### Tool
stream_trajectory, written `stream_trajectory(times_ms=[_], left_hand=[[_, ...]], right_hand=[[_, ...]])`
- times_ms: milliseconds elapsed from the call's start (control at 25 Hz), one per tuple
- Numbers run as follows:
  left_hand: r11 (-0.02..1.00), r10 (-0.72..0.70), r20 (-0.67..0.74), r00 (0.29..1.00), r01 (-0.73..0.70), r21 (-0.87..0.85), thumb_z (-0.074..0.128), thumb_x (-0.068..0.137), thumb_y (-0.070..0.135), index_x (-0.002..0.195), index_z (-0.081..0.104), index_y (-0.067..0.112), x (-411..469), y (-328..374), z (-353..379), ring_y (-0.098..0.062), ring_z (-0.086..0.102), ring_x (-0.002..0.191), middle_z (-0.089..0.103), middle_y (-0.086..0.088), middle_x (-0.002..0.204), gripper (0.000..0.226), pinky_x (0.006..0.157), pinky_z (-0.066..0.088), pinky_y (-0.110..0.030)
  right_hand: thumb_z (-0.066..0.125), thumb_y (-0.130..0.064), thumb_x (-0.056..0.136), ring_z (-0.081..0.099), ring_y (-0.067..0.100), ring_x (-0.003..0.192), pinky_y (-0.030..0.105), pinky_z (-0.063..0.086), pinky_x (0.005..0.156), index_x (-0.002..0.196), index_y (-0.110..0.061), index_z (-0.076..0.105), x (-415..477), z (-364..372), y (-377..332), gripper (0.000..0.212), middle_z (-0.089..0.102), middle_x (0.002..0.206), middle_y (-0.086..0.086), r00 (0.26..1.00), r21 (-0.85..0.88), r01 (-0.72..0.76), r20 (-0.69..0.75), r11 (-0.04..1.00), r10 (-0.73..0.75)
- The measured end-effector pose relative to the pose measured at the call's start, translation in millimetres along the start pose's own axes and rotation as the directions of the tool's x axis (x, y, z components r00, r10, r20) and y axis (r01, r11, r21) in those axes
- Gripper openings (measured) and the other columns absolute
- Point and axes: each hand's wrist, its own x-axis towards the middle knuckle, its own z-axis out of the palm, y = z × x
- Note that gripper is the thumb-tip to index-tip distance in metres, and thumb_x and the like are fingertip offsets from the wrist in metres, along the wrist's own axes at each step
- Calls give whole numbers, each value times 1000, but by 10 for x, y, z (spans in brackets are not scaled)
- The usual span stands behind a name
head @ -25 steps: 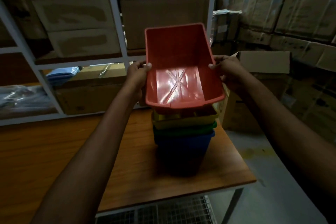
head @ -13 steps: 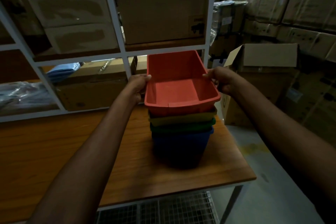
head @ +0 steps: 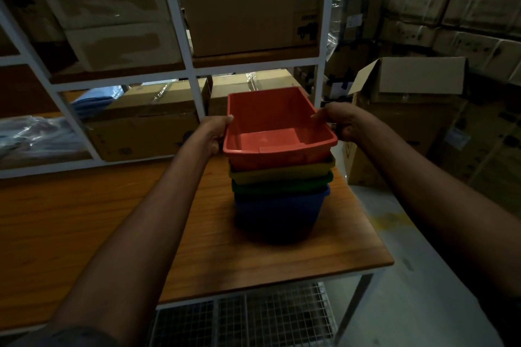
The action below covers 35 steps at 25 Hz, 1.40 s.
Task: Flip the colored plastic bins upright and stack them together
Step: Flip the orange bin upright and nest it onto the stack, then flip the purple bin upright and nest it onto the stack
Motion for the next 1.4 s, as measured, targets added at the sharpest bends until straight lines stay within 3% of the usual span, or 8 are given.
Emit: stream_trajectory(times_ms=[200,440,680,800,920,1000,1160,1400], left_hand=[[1000,-4,-8,1000,4,19,61,99,19,116,64,8,-8,4,-13,-15,66,71,68,-5,88,20,47,52,-29],[1000,9,-27,1000,-8,26,61,99,13,86,58,12,-54,-41,-32,-15,64,72,65,-6,87,13,57,52,-28],[1000,11,-34,999,-10,17,61,99,14,102,63,8,-183,-58,-32,-14,66,69,67,-5,84,7,52,53,-27],[996,83,-70,994,-81,29,62,98,14,112,66,10,-285,-117,-73,-11,63,66,67,-3,85,15,43,49,-18],[985,174,-91,981,-175,-9,64,96,16,126,63,17,-399,-235,-119,-14,67,93,68,-4,113,31,73,59,-28],[966,254,-116,960,-257,-11,63,97,15,131,60,18,-529,-317,-147,-13,65,103,65,-2,120,35,81,58,-29],[912,406,-164,899,-410,8,62,98,17,131,60,18,-837,-493,-193,-12,61,110,62,0,121,33,79,55,-24],[863,505,-158,849,-489,128,64,96,22,125,63,26,-1259,-836,-396,-8,59,114,63,9,121,29,92,56,-36]], right_hand=[[55,0,96,61,19,90,31,55,68,123,-7,61,-4,5,37,28,60,129,11,1000,9,5,-14,1000,-5],[52,-3,100,60,19,86,31,53,66,133,-4,55,-54,-8,105,34,61,111,8,1000,-14,7,2,1000,-7],[57,-4,98,62,15,86,27,49,59,132,-4,58,-94,-4,143,35,65,118,9,989,-125,119,-77,985,-129],[60,-3,95,60,9,81,23,51,61,131,-8,60,-171,4,167,36,62,124,8,934,-234,285,-149,930,-324],[66,-8,91,63,17,101,40,61,81,124,-18,64,-298,8,255,35,63,112,-5,843,-299,441,-183,846,-505],[67,-13,89,64,15,104,47,61,85,118,-24,66,-413,12,331,31,61,101,-15,786,-336,511,-190,791,-589],[67,-15,91,63,7,107,40,59,91,118,-24,67,-695,104,488,29,64,111,-14,702,-399,597,-159,696,-694],[67,-21,91,62,5,106,32,58,87,114,-31,65,-1253,416,877,25,65,118,-8,653,-428,672,-42,604,-756]])
